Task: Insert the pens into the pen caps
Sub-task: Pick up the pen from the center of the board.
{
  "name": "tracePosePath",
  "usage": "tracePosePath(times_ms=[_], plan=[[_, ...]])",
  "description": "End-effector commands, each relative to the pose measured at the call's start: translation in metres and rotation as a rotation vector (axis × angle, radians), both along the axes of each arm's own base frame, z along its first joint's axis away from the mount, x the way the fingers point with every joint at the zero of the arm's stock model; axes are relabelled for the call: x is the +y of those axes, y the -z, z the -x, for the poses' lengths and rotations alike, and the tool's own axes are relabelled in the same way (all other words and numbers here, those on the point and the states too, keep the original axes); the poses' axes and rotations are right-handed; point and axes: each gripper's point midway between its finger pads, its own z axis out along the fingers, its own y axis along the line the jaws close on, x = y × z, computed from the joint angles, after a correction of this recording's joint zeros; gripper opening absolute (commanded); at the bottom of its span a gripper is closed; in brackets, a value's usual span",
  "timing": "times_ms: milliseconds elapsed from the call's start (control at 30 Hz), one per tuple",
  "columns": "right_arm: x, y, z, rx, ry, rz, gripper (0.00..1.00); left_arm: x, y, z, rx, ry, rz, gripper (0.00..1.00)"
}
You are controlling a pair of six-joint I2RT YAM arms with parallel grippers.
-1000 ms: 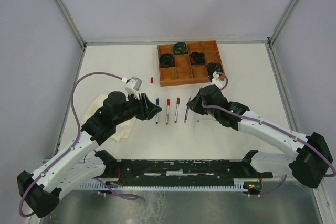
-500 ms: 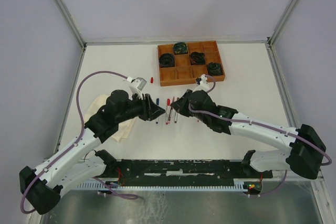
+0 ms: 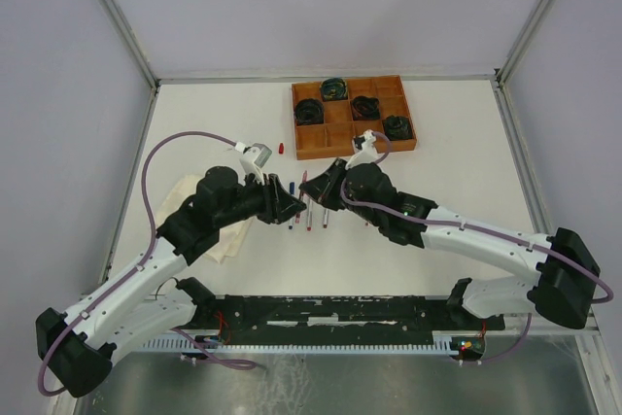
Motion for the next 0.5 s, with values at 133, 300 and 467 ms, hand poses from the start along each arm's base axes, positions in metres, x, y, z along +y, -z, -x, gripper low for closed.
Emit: tracePosePath(times_ms=[133, 300, 467], plan=[[0.021, -0.043, 0.003, -0.078, -0.06, -0.099, 0.17, -0.007, -0.017, -0.001, -0.022, 0.022, 0.059, 0.38], [0.023, -0.046, 0.007, -0.094, -0.09, -0.09, 0.17, -0.007, -0.019, -0.001, -0.031, 0.02, 0.064, 0.22], [0.025, -0.045, 0.013, -0.095, -0.123, -0.081, 0.2, -0.005, -0.019, -0.001, -0.035, 0.01, 0.063, 0.11]])
